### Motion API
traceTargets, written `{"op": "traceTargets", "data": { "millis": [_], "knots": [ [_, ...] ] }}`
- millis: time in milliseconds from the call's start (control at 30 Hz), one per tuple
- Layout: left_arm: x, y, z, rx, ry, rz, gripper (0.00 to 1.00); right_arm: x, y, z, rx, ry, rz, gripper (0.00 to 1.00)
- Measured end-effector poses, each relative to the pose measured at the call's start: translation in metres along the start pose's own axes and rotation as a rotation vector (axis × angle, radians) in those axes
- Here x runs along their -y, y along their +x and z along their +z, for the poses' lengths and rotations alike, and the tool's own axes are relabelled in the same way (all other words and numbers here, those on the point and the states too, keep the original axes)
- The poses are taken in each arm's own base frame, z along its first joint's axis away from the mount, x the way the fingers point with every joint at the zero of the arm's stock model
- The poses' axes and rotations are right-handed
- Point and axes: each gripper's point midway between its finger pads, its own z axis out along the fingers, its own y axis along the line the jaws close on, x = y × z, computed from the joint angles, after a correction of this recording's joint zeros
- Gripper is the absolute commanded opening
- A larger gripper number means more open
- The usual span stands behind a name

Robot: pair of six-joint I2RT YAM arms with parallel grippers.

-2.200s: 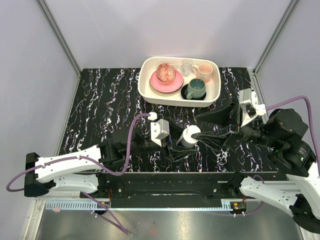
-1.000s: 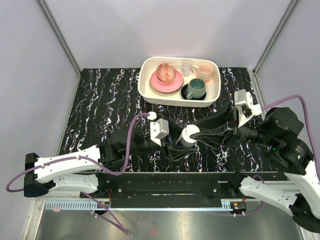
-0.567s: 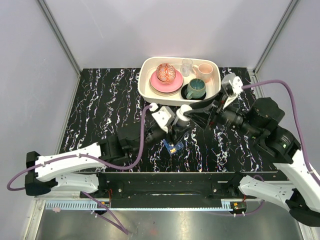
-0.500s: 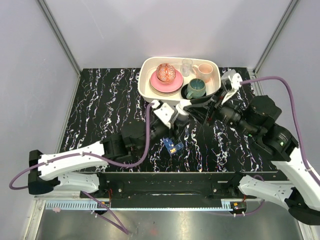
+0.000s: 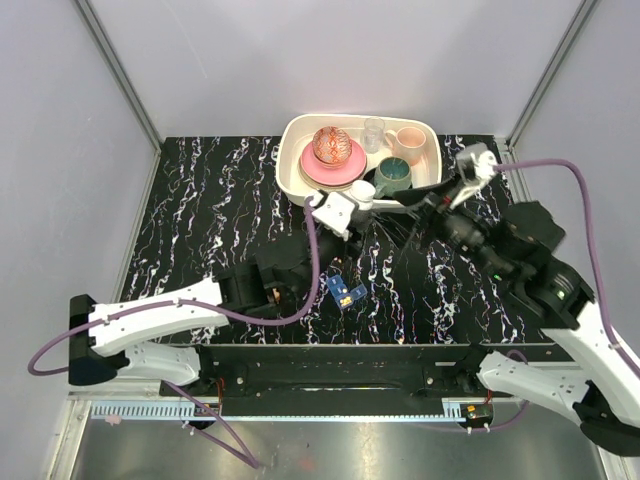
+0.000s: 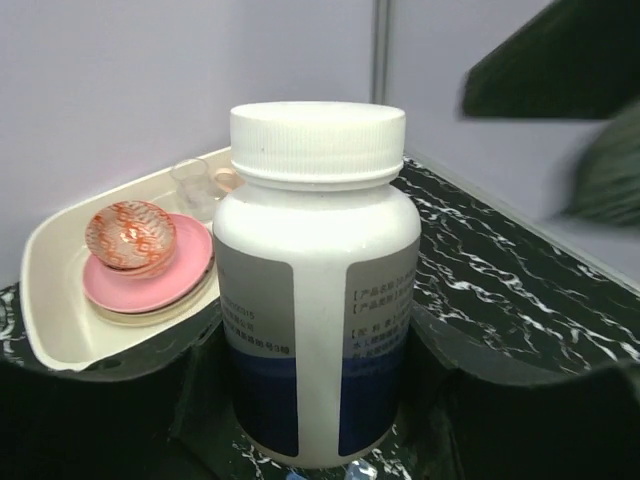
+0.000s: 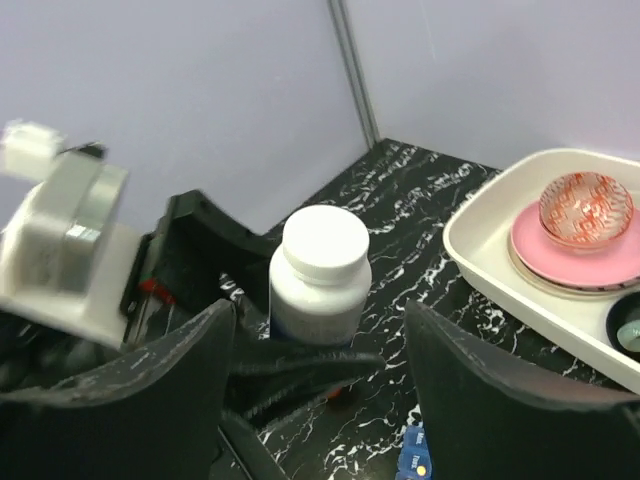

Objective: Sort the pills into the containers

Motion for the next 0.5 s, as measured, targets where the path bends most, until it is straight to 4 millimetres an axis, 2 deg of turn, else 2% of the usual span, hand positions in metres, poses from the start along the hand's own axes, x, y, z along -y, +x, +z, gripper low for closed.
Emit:
{"op": "traceTargets", "data": {
  "millis": [100, 233, 300, 367, 500],
  "knots": [
    [0.002, 0.001, -0.014, 0.022, 0.061, -0.05, 0.0, -0.01, -0.012, -0.024, 0.064, -0.063, -0.018, 0.79],
    [0.016, -0.005, -0.041, 0.082, 0.218, -0.153, 0.0, -0.03, -0.036, -0.055, 0.157, -0.163, -0.057, 0.79],
    [0.027, -0.013, -0.055, 0.117, 0.318, -0.196, 0.0, -0.041, -0.041, -0.066, 0.171, -0.226, -0.085, 0.79],
    [0.039, -0.023, -0.068, 0.151, 0.419, -0.23, 0.0, -0.052, -0.037, -0.069, 0.152, -0.296, -0.112, 0.8],
    [0.066, -0.041, -0.091, 0.2, 0.625, -0.262, 0.0, -0.068, -0.017, -0.067, 0.071, -0.412, -0.145, 0.81]
  ]
}}
